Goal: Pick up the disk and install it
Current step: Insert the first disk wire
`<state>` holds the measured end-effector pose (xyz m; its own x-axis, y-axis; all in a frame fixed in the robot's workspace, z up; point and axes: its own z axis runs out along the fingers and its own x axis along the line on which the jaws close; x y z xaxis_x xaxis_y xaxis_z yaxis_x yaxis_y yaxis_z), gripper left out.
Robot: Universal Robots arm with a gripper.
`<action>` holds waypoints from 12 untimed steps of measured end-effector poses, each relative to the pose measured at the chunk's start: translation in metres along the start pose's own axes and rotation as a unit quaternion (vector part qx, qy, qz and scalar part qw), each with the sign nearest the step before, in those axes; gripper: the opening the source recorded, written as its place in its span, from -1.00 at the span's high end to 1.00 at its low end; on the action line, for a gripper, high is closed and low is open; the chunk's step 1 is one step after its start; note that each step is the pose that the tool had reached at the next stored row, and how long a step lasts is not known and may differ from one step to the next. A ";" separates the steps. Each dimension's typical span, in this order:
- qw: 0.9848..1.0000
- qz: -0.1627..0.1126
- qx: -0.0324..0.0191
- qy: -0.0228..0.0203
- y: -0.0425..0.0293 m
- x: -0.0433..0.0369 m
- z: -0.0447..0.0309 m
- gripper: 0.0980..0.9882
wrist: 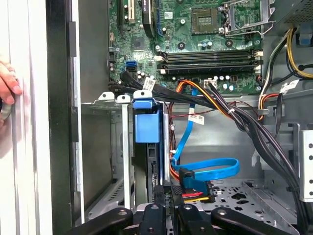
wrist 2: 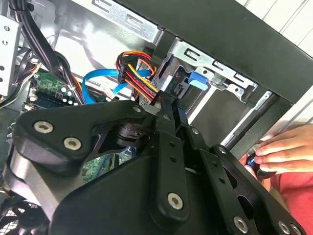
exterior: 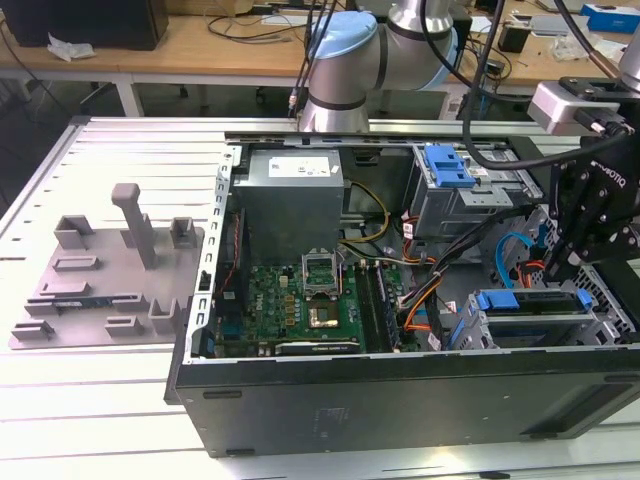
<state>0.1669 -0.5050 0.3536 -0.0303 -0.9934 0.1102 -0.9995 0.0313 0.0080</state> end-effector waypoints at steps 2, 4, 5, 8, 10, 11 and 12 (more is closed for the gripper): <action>1.000 0.000 0.000 0.000 0.0000 0.0005 -0.0009 0.85; 1.000 0.000 0.000 0.000 0.0000 0.0012 -0.0018 0.85; 1.000 0.000 0.000 0.000 0.0000 0.0016 -0.0022 0.85; 1.000 0.000 0.000 0.000 0.0000 0.0020 -0.0022 0.85; 1.000 0.000 0.000 0.000 0.0000 0.0021 -0.0022 0.85; 1.000 0.000 0.000 0.000 0.0000 0.0025 -0.0022 0.85; 1.000 0.000 0.000 0.000 -0.0001 0.0027 -0.0022 0.85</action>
<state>0.1669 -0.5074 0.3560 -0.0303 -0.9934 0.1104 -0.9995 0.0313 0.0079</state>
